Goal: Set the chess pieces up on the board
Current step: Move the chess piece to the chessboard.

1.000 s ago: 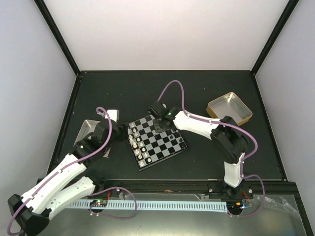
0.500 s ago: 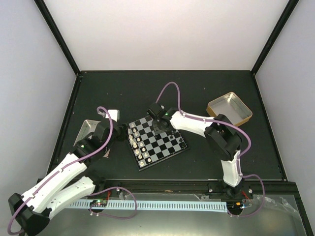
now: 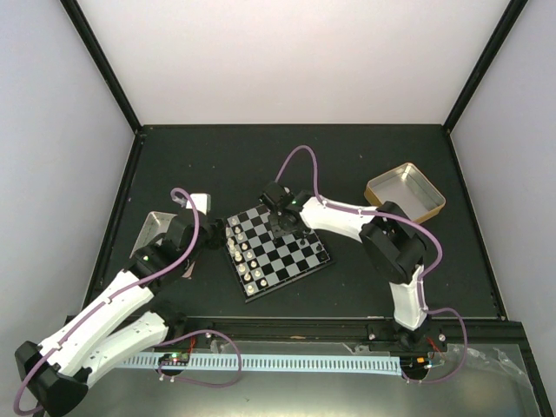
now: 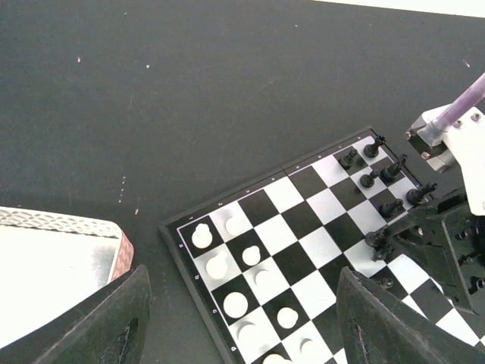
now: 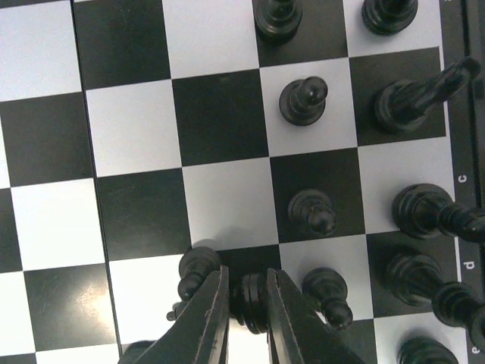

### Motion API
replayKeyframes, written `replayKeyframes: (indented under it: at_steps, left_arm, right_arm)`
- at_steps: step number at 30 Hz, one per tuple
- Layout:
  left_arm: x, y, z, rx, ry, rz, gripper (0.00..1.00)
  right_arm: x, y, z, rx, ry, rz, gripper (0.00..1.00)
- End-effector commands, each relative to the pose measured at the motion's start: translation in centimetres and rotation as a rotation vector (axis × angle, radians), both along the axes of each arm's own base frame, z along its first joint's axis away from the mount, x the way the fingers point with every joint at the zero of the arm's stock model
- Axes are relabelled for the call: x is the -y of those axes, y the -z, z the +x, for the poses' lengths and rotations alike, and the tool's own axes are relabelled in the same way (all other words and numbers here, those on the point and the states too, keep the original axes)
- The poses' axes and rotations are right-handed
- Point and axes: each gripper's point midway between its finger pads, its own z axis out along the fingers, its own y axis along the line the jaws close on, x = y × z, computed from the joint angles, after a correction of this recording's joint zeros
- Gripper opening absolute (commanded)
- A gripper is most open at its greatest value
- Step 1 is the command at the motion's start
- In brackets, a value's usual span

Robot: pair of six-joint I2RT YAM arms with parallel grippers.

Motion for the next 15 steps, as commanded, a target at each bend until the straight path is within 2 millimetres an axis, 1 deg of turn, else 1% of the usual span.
replayKeyframes:
  at_steps: [1,8,10,12,15]
  left_arm:
    - [0.2,-0.4,0.4,0.012,0.004,-0.012,0.69]
    - [0.2,-0.4,0.5,0.009,0.006,-0.013,0.68]
    - [0.2,-0.4,0.5,0.007,0.006,-0.014,0.69]
    - [0.3,-0.4,0.5,0.007,0.009,-0.015,0.69]
    - [0.3,-0.4,0.5,0.007,0.009,-0.017,0.69]
  right_arm:
    - [0.4,0.2,-1.6,-0.047,-0.033,0.006,0.14]
    - [0.7,-1.4,-3.4,-0.073,-0.063,0.037,0.14]
    - [0.6,-1.8,-3.4,-0.068,-0.067,0.044,0.15]
    - [0.7,-1.9,-3.0,-0.051,-0.063,0.035,0.18]
    - [0.8,-1.4,-2.6,-0.043,-0.054,0.007,0.24]
